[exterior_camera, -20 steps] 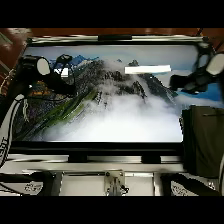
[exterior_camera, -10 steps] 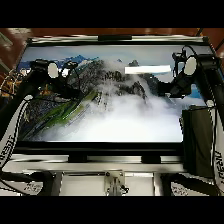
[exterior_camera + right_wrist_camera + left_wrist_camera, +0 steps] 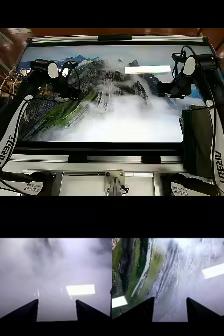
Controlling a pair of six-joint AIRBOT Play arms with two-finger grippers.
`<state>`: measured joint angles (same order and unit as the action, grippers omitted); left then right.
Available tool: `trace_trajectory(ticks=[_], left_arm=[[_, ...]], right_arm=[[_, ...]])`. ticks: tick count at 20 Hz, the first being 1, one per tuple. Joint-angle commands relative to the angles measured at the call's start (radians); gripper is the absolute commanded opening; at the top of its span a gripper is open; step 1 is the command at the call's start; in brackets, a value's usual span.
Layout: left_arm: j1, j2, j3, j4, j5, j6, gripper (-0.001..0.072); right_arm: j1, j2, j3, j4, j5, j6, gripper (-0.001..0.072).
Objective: Fold the shirts.
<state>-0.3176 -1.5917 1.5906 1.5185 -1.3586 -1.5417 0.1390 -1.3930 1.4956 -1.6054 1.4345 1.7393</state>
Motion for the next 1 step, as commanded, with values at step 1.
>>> trace_trajectory(ticks=[1], left_arm=[[-0.001,-0.001,0.000,0.000,0.006,0.000,0.0502]], right_arm=[[0.001,0.000,0.001,-0.001,0.001,-0.002,0.0593]])
